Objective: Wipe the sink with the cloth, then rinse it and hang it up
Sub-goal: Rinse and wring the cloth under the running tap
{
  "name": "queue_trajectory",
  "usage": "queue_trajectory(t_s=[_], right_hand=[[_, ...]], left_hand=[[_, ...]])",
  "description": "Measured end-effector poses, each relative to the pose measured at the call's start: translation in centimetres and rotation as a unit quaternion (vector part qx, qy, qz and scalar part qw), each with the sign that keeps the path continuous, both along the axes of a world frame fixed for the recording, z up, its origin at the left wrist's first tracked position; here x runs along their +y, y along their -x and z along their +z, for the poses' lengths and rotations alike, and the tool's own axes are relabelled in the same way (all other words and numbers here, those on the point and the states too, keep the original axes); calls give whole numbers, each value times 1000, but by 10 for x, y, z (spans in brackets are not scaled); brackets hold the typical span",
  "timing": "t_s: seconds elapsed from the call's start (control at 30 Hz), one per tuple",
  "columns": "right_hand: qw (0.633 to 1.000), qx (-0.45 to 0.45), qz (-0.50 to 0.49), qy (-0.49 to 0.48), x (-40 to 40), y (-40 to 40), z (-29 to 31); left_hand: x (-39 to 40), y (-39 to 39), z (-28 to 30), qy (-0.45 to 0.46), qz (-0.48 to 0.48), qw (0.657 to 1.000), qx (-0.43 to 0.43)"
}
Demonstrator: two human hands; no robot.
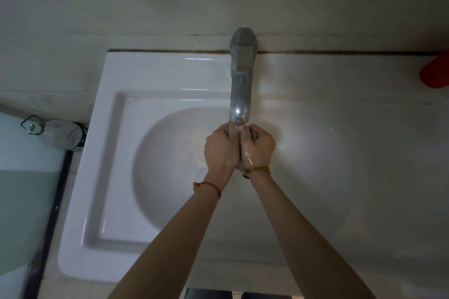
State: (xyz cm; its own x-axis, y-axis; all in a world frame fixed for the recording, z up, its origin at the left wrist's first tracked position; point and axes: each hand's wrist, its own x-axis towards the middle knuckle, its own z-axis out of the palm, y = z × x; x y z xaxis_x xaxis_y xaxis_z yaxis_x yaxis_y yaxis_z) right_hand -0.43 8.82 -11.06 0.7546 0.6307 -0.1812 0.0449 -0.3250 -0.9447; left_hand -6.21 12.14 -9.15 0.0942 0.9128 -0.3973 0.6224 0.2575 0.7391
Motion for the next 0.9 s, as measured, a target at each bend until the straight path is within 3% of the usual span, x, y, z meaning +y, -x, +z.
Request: queue_trajectory(t_s=[0.1,0.2,0.3,0.5,0.57,0.67,0.77,0.83,0.9], right_hand=[[998,-41,39,-15,-4,-6,2],[997,18,69,-23,-8,-10,4],[991,107,78,24,-16,-12,1],[965,221,94,101,-30,-7,3],[964,222,94,108,-28,-10,7],[987,123,65,81,-21,-13,3],[997,41,60,26,-14,-15,-4],[996,31,82,6,-13,-14,-5],[993,86,81,21,-12,-7,-6]], left_hand=[[1,2,0,62,-65,995,42],[4,7,-6,155,9,985,-75],[2,11,-9,110,72,977,-170],[-2,16,-13,28,65,965,-252],[-3,17,-15,1,53,969,-240],[-4,18,-17,-65,-33,988,-138],[-5,18,-18,-45,-76,991,-99],[-1,16,-17,-15,-56,993,-99],[4,10,-14,-10,-31,995,-98]])
